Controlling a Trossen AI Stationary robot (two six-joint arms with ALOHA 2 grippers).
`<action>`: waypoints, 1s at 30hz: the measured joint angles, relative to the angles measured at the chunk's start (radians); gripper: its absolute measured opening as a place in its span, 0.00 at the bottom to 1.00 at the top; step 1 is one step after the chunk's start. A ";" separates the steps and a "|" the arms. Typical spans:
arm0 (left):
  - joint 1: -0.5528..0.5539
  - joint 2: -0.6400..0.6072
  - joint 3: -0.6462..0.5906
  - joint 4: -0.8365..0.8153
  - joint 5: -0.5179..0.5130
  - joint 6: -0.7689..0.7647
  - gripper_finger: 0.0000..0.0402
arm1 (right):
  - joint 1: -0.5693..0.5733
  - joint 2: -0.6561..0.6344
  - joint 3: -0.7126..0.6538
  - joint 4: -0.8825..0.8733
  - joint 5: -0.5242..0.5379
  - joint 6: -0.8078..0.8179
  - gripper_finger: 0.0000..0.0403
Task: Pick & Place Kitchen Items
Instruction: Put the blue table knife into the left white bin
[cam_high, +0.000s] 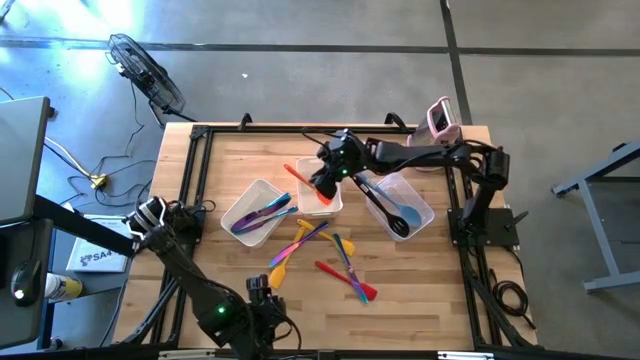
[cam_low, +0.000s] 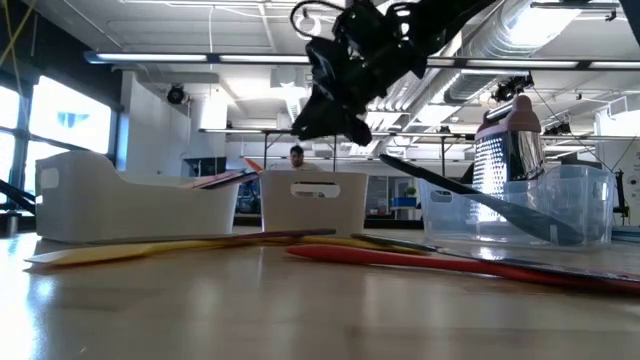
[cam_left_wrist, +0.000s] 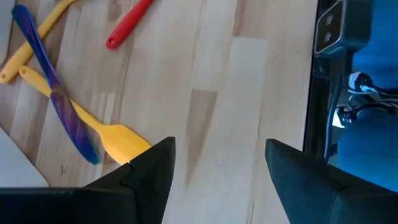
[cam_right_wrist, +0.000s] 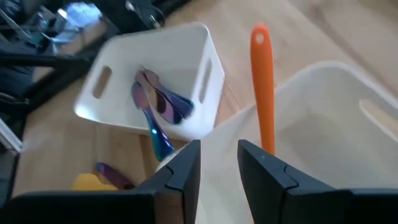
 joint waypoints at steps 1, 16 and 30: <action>0.000 0.000 -0.004 -0.001 0.006 -0.006 0.60 | 0.002 -0.012 0.000 0.002 0.000 0.000 0.25; -0.001 0.000 -0.040 -0.001 0.043 -0.073 0.60 | 0.087 -0.204 0.000 -0.108 0.031 -0.126 0.25; 0.000 0.000 -0.040 -0.001 0.042 -0.099 0.60 | 0.484 -0.389 0.000 -0.350 0.028 -0.186 0.25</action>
